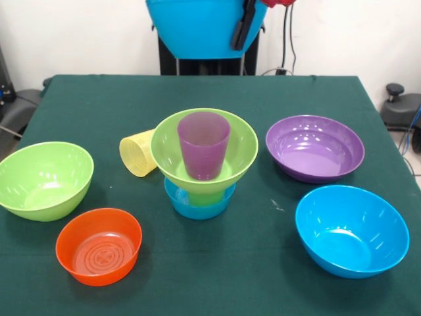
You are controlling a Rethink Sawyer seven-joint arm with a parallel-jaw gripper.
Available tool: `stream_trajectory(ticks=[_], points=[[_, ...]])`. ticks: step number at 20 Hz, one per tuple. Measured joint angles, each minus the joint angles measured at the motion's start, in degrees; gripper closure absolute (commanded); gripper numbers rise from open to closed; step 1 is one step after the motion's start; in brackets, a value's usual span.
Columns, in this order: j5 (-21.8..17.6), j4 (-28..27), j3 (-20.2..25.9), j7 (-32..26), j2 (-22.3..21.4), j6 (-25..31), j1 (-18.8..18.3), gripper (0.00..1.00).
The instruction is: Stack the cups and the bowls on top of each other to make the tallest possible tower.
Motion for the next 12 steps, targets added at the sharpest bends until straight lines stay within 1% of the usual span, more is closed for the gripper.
stream_trajectory(ticks=[7,12], points=[[-1.2,-2.9,0.4,-2.0,1.9,0.0,-0.5,1.00],[-1.6,-4.0,0.5,-5.2,3.7,0.0,-1.1,1.00]])
